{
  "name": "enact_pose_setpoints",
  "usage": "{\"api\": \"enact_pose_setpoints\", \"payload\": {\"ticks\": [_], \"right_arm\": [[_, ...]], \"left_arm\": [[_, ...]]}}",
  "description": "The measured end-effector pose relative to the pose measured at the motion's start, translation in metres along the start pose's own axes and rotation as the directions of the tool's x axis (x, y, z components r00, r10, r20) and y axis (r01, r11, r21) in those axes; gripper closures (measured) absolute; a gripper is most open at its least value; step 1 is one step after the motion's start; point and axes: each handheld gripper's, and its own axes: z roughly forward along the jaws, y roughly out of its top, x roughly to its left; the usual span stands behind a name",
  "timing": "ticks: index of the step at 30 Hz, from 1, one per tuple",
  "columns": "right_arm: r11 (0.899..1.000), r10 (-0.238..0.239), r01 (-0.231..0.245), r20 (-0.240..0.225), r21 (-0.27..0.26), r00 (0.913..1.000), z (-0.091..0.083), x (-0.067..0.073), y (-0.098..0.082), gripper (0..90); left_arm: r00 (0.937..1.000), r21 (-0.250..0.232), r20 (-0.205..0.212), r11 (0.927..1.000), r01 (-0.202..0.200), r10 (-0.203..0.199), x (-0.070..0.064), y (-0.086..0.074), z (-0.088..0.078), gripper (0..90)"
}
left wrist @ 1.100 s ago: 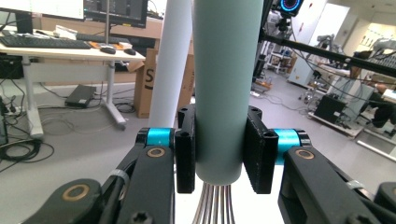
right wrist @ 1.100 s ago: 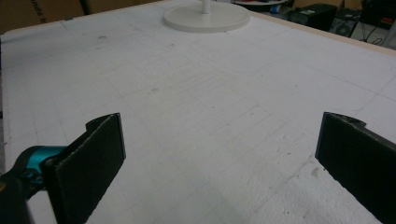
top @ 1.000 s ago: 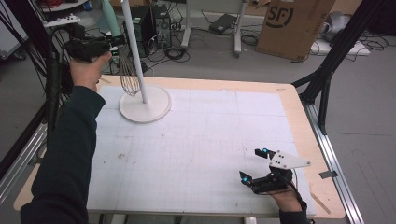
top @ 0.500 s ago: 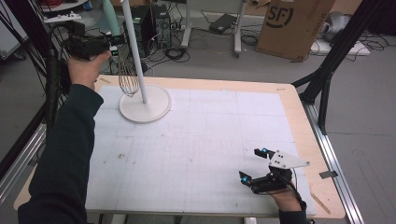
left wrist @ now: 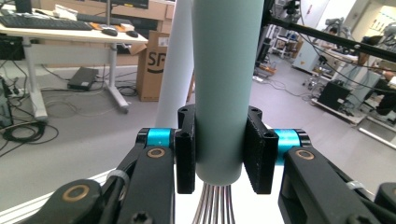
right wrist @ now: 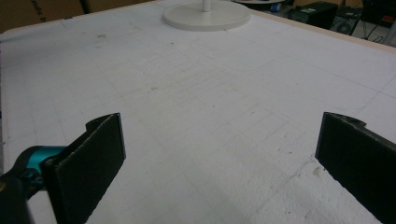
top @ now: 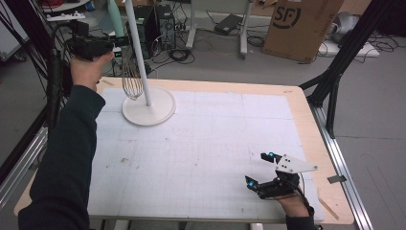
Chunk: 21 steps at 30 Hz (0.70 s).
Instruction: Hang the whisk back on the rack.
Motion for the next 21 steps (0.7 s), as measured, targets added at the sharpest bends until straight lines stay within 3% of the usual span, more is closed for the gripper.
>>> {"api": "enact_pose_setpoints", "payload": {"ticks": [10, 21], "right_arm": [[1.0, 0.0, 0.0, 0.0, 0.0, 1.0, 0.0, 0.0, 0.0, 0.4], [1.0, -0.001, 0.001, 0.002, -0.003, 1.0, -0.001, 0.0, 0.0, 0.4]], "left_arm": [[0.9955, -0.024, 0.091, 0.9995, -0.022, 0.024, 0.002, -0.001, -0.004, 54.0], [0.9683, -0.084, 0.233, 0.9938, -0.073, 0.09, -0.009, -0.004, -0.013, 32.2]]}}
